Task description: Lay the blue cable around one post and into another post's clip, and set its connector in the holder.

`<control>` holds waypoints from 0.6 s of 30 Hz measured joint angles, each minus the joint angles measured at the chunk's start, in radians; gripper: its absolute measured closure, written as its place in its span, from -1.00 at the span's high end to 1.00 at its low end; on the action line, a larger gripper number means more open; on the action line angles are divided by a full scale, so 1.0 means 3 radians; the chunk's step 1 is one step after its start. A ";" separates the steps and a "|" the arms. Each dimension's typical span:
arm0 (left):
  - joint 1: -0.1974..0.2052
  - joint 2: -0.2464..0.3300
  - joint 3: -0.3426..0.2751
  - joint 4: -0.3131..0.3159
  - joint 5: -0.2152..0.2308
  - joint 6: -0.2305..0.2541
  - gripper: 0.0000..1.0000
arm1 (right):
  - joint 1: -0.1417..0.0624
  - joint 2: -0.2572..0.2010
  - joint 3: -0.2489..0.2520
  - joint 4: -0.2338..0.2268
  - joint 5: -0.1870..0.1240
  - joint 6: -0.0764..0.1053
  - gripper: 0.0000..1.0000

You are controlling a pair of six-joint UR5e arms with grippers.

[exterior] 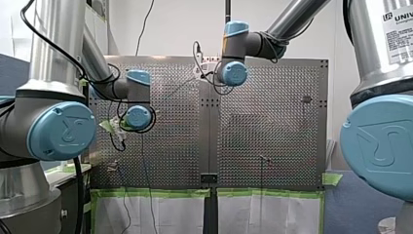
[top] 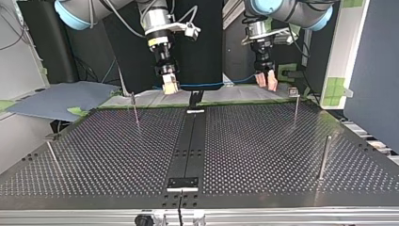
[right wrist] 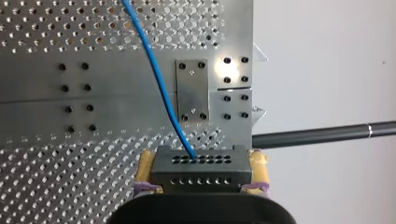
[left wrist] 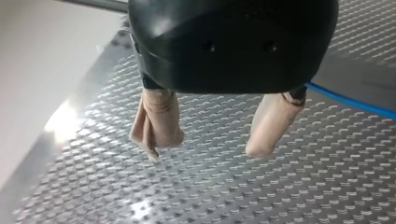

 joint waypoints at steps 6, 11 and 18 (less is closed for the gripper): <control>0.0191 0.0191 0.0188 -0.0190 0.0061 -0.0135 1.00 | 0.0048 0.0188 -0.0216 0.0169 -0.0010 -0.0077 -1.00; 0.0360 0.0361 0.0346 -0.0360 0.0087 -0.0175 1.00 | 0.0072 0.0325 -0.0401 0.0126 -0.0020 -0.0080 -1.00; 0.0465 0.0625 0.0463 -0.0625 0.0064 -0.0196 1.00 | 0.0098 0.0359 -0.0599 0.0144 -0.0137 -0.0091 -1.00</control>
